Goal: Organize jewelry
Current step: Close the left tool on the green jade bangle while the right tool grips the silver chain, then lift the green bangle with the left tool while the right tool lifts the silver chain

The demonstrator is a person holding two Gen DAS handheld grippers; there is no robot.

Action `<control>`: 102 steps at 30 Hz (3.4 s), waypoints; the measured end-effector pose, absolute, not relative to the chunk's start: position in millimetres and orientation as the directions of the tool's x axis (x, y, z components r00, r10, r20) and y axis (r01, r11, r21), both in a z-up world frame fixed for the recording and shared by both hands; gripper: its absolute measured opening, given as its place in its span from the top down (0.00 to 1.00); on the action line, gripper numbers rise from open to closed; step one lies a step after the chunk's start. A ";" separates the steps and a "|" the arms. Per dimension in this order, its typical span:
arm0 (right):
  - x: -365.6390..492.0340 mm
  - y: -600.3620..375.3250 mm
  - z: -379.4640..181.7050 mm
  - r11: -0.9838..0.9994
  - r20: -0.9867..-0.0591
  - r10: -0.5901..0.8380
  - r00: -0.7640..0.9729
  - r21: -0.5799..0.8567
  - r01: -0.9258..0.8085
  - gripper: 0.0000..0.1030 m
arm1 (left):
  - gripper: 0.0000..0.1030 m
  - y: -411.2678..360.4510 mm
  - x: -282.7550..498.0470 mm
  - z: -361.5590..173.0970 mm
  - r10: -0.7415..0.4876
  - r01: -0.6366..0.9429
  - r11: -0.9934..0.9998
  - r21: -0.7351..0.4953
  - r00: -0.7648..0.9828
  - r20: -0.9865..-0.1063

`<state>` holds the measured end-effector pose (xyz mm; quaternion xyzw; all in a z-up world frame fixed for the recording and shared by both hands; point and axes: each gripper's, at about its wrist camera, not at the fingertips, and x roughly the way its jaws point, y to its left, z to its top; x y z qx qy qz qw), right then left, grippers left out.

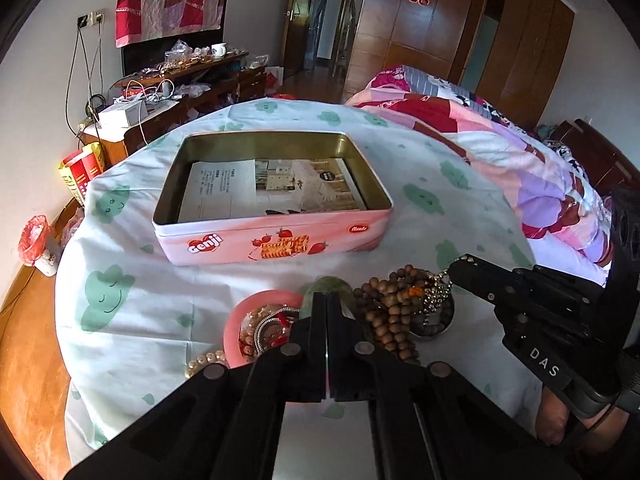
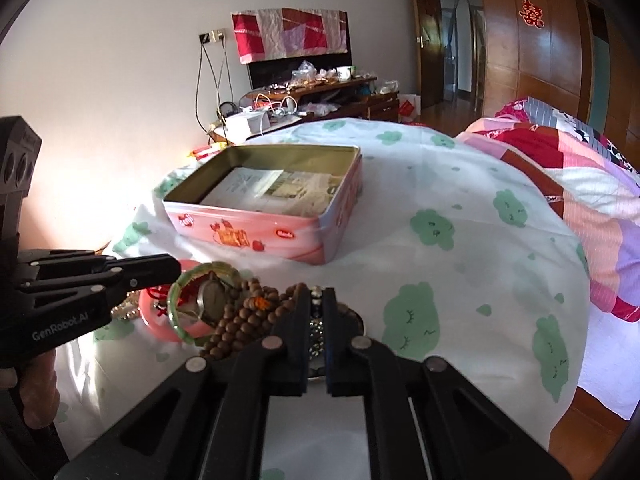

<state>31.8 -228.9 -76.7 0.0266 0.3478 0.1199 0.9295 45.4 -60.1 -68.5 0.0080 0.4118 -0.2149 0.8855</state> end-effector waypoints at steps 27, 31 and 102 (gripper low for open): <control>28.1 -228.0 -75.1 0.964 -0.641 0.261 0.722 0.133 -0.230 0.93 | 0.94 -65.1 50.4 -84.8 -0.285 0.366 0.928 -0.074 0.564 -0.775; 24.2 -231.1 -63.7 0.964 -0.621 0.264 0.738 0.136 -0.230 0.93 | 0.94 -51.9 48.2 -62.3 -0.320 0.360 0.926 -0.112 0.594 -0.738; 25.4 -223.7 -48.9 0.952 -0.599 0.299 0.743 0.131 -0.277 0.93 | 0.54 -44.6 42.3 -74.4 -0.322 0.384 0.917 -0.110 0.548 -0.772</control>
